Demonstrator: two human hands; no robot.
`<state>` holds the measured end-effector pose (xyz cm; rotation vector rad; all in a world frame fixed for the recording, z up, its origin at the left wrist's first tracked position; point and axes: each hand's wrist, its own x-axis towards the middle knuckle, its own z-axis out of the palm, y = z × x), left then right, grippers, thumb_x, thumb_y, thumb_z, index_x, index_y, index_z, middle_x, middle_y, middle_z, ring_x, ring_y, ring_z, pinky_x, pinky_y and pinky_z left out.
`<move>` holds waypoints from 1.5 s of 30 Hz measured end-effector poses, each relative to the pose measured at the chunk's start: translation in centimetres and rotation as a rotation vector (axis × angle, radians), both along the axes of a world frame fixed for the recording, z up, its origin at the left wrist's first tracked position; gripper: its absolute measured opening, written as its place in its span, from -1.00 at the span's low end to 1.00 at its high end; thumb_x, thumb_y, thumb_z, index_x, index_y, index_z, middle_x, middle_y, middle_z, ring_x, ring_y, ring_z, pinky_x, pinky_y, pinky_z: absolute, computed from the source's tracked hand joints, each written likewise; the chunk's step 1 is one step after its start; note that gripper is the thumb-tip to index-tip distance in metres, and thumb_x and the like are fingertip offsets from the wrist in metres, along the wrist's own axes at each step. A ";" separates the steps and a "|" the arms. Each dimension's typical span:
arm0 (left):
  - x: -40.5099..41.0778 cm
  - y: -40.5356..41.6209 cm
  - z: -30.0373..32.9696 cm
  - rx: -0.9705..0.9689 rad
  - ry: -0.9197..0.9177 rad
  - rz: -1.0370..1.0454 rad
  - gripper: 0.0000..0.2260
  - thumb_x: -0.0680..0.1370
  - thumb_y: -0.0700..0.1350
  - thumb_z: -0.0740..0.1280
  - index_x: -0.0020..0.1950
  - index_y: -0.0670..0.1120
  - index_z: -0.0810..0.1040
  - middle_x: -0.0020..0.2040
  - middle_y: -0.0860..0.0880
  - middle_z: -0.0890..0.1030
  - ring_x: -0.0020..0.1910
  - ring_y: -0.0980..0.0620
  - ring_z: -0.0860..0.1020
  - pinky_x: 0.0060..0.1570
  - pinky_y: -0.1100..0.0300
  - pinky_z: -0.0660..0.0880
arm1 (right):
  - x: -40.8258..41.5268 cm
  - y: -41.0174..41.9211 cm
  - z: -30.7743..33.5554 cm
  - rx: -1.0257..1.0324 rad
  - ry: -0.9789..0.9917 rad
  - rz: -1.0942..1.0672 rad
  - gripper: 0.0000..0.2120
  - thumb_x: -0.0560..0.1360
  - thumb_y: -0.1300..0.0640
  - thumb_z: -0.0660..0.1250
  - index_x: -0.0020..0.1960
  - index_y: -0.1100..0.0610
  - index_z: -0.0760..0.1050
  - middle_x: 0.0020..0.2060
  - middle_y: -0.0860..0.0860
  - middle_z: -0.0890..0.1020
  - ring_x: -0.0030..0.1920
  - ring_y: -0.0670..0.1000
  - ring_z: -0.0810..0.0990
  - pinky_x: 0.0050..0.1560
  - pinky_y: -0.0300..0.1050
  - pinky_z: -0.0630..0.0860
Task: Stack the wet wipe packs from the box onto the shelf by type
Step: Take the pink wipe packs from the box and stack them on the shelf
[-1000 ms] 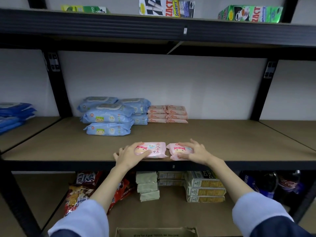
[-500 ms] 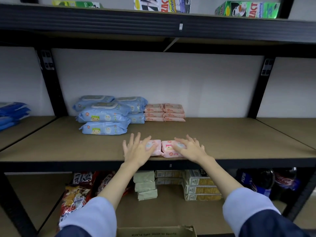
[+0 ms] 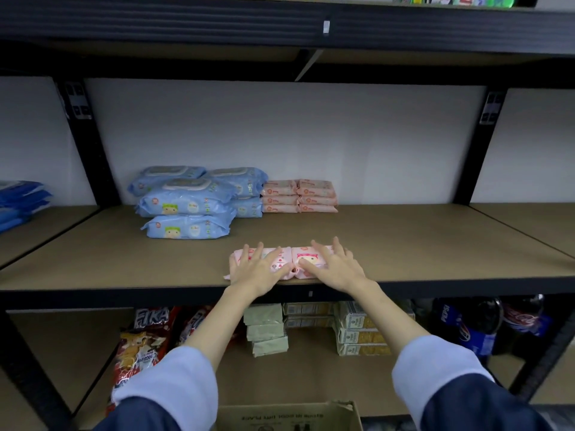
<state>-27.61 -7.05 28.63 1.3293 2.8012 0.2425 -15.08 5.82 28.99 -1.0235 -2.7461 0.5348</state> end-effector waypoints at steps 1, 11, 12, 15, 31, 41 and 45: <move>0.0 -0.2 0.1 0.032 -0.028 0.003 -0.45 0.53 0.34 -0.06 0.49 0.23 0.04 0.55 -0.04 -0.06 0.52 -0.11 -0.10 0.43 -0.12 -0.13 | 0.4 0.0 0.3 -0.058 0.080 -0.002 -0.32 0.47 -0.34 0.12 0.51 -0.17 0.00 0.53 0.14 -0.15 0.50 0.29 -0.03 0.45 0.17 0.06; -1.2 -3.1 -1.0 0.235 -0.189 0.200 -0.40 0.44 0.37 0.16 0.44 0.23 0.20 0.43 -0.14 0.32 0.43 -0.19 0.20 0.42 -0.16 -0.02 | 3.8 2.3 -1.0 -0.073 0.083 -0.097 -0.38 0.49 -0.35 0.08 0.48 -0.19 0.08 0.48 0.05 0.25 0.48 0.24 0.10 0.45 0.25 -0.04; -1.2 -3.0 -1.1 0.269 -0.192 0.185 -0.42 0.44 0.36 0.18 0.43 0.22 0.24 0.40 -0.12 0.35 0.41 -0.16 0.24 0.41 -0.15 0.00 | 3.6 2.0 -1.0 -0.056 0.071 -0.096 -0.39 0.50 -0.33 0.08 0.48 -0.18 0.08 0.47 0.05 0.25 0.49 0.24 0.07 0.44 0.26 -0.10; -1.2 -2.9 -1.3 0.316 -0.190 0.167 -0.44 0.45 0.35 0.19 0.41 0.22 0.27 0.37 -0.11 0.38 0.38 -0.13 0.29 0.41 -0.15 0.02 | 3.1 1.3 -1.2 -0.023 0.074 -0.114 -0.39 0.50 -0.33 0.07 0.49 -0.17 0.06 0.47 0.06 0.26 0.49 0.23 0.06 0.42 0.30 -0.15; 0.9 -5.5 -2.8 0.421 0.037 0.058 -0.33 0.46 0.26 0.26 0.49 0.08 0.13 0.47 -0.13 0.19 0.47 -0.16 0.08 0.43 -0.04 0.00 | 5.7 -1.5 -3.4 0.207 0.196 -0.114 -0.35 0.52 -0.26 0.14 0.52 -0.11 0.01 0.50 0.10 0.14 0.49 0.18 0.08 0.45 0.19 -0.02; 6.7 -10.1 -15.6 0.198 -0.247 0.025 -0.49 0.56 0.07 0.22 0.47 0.02 0.14 0.36 -0.07 0.37 0.33 -0.10 0.34 0.26 0.03 0.30 | 9.2 -7.8 -15.0 -0.021 0.160 -0.098 -0.46 0.54 -0.06 0.23 0.48 -0.05 0.18 0.50 0.06 0.13 0.48 0.14 0.09 0.42 0.07 0.13; 7.3 -10.5 -23.2 -0.098 -0.523 0.070 -0.51 0.55 0.06 0.25 0.44 0.00 0.20 0.34 -0.13 0.44 0.31 -0.14 0.41 0.22 0.01 0.41 | 9.4 -8.5 -21.4 -0.255 -0.065 -0.076 -0.52 0.54 0.00 0.25 0.43 0.02 0.26 0.39 0.12 0.35 0.37 0.17 0.31 0.31 -0.01 0.33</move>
